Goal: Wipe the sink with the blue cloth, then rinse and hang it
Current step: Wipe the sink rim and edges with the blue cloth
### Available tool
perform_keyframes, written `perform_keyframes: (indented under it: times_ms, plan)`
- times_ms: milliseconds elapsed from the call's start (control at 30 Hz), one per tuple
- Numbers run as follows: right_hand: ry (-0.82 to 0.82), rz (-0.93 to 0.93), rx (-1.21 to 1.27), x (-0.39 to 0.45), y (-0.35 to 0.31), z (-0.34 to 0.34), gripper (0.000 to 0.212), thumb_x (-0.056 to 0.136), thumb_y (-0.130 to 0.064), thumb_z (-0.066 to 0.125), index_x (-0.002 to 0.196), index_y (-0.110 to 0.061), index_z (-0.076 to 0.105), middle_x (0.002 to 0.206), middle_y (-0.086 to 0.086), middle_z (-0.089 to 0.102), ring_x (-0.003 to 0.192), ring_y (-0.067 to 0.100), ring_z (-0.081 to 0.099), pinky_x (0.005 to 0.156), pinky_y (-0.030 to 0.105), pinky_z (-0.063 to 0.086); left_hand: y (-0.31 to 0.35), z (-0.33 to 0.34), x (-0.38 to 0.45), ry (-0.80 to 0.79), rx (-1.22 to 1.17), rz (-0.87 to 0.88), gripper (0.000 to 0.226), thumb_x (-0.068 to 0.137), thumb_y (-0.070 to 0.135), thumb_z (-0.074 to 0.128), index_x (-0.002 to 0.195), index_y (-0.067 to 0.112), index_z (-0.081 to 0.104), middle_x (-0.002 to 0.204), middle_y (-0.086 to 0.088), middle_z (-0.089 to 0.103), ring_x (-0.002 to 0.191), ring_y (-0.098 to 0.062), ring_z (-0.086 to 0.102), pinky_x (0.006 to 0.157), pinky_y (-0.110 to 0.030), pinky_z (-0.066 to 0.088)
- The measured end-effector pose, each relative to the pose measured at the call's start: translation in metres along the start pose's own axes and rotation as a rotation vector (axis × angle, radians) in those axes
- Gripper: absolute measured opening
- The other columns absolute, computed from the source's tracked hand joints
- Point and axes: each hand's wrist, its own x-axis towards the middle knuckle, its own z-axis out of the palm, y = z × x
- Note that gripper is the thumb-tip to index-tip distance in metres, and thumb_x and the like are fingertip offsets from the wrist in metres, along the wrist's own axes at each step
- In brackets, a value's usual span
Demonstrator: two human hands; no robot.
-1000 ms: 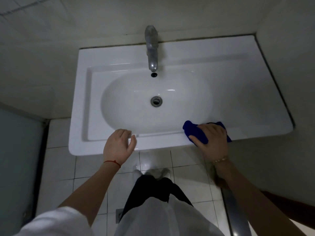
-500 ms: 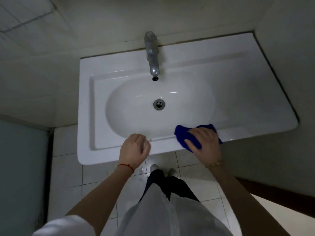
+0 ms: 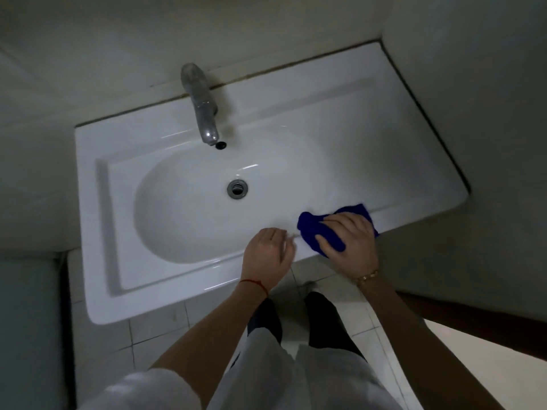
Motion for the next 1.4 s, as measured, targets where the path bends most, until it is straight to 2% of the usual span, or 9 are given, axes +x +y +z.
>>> perform_keyframes:
  times_ms: [300, 467, 600, 700, 900, 1067, 1200, 1300, 1400]
  plan:
    - [0.005, 0.168, -0.024, 0.025, 0.154, -0.085, 0.050, 0.096, -0.047, 0.044, 0.088, -0.005, 0.069, 0.085, 0.007, 0.069, 0.078, 0.021, 0.060, 0.075, 0.035, 0.047, 0.043, 0.041, 0.037, 0.009, 0.048, -0.091, 0.034, 0.094, 0.028, 0.045, 0.094, 0.005, 0.070, 0.084, -0.009, 0.068, 0.079, -0.028, 0.062, 0.069, -0.035, 0.051]
    - [-0.005, 0.164, -0.022, 0.023, 0.123, -0.072, 0.036, 0.094, -0.043, 0.050, 0.090, -0.013, 0.069, 0.088, 0.001, 0.068, 0.083, 0.021, 0.059, 0.079, 0.038, 0.045, 0.042, 0.043, 0.036, 0.006, 0.086, -0.108, 0.029, 0.092, 0.028, 0.047, 0.089, 0.006, 0.067, 0.079, -0.008, 0.066, 0.075, -0.028, 0.060, 0.063, -0.038, 0.050]
    - [-0.153, -0.046, 0.023, 0.017, 0.091, -0.052, 0.033, 0.093, -0.048, 0.053, 0.105, -0.022, 0.070, 0.108, -0.009, 0.068, 0.100, 0.015, 0.059, 0.095, 0.041, 0.041, 0.044, 0.042, 0.036, 0.007, 0.085, -0.109, 0.034, 0.092, 0.031, 0.045, 0.090, 0.006, 0.068, 0.080, -0.007, 0.067, 0.073, -0.026, 0.061, 0.061, -0.037, 0.052]
    - [-0.182, -0.166, 0.068, 0.025, 0.122, -0.065, 0.037, 0.094, -0.047, 0.052, 0.106, -0.017, 0.070, 0.109, -0.006, 0.069, 0.097, 0.016, 0.062, 0.090, 0.041, 0.045, 0.046, 0.041, 0.037, 0.022, 0.092, -0.109, 0.033, 0.090, 0.029, 0.046, 0.088, 0.005, 0.068, 0.078, -0.008, 0.067, 0.072, -0.027, 0.061, 0.061, -0.036, 0.052]
    - [-0.081, 0.063, 0.014, 0.035, 0.162, -0.091, 0.038, 0.096, -0.044, 0.047, 0.082, -0.015, 0.067, 0.077, -0.002, 0.066, 0.071, 0.015, 0.056, 0.071, 0.041, 0.048, 0.046, 0.041, 0.037, 0.035, 0.096, -0.101, 0.031, 0.089, 0.027, 0.048, 0.087, 0.005, 0.069, 0.079, -0.007, 0.069, 0.074, -0.027, 0.063, 0.062, -0.032, 0.051]
    - [-0.226, 0.001, 0.006, 0.029, 0.090, -0.057, 0.033, 0.091, -0.050, 0.048, 0.093, -0.024, 0.069, 0.093, -0.010, 0.069, 0.088, 0.013, 0.060, 0.089, 0.040, 0.043, 0.045, 0.043, 0.035, 0.039, 0.089, -0.111, 0.033, 0.089, 0.030, 0.048, 0.092, 0.006, 0.071, 0.082, -0.005, 0.070, 0.075, -0.025, 0.063, 0.063, -0.030, 0.050]
    - [-0.293, -0.132, 0.108, 0.038, 0.120, -0.070, 0.039, 0.096, -0.050, 0.046, 0.096, -0.019, 0.069, 0.094, -0.008, 0.070, 0.085, 0.012, 0.061, 0.086, 0.038, 0.046, 0.044, 0.042, 0.035, 0.042, 0.080, -0.119, 0.033, 0.090, 0.030, 0.048, 0.094, 0.006, 0.071, 0.083, -0.005, 0.070, 0.076, -0.025, 0.063, 0.065, -0.030, 0.050]
    - [-0.156, 0.016, 0.061, 0.048, 0.157, -0.089, 0.042, 0.097, -0.047, 0.043, 0.079, -0.015, 0.064, 0.073, -0.007, 0.062, 0.065, 0.014, 0.056, 0.067, 0.036, 0.047, 0.044, 0.042, 0.036, 0.038, 0.075, -0.114, 0.032, 0.089, 0.029, 0.049, 0.091, 0.006, 0.071, 0.081, -0.005, 0.069, 0.075, -0.025, 0.063, 0.063, -0.031, 0.052]
    - [-0.089, 0.189, -0.062, 0.050, 0.146, -0.084, 0.046, 0.094, -0.052, 0.040, 0.074, -0.015, 0.060, 0.068, -0.004, 0.058, 0.061, 0.020, 0.054, 0.065, 0.030, 0.039, 0.044, 0.042, 0.037, 0.042, 0.066, -0.116, 0.033, 0.090, 0.031, 0.049, 0.092, 0.006, 0.071, 0.081, -0.004, 0.069, 0.076, -0.024, 0.063, 0.065, -0.031, 0.051]
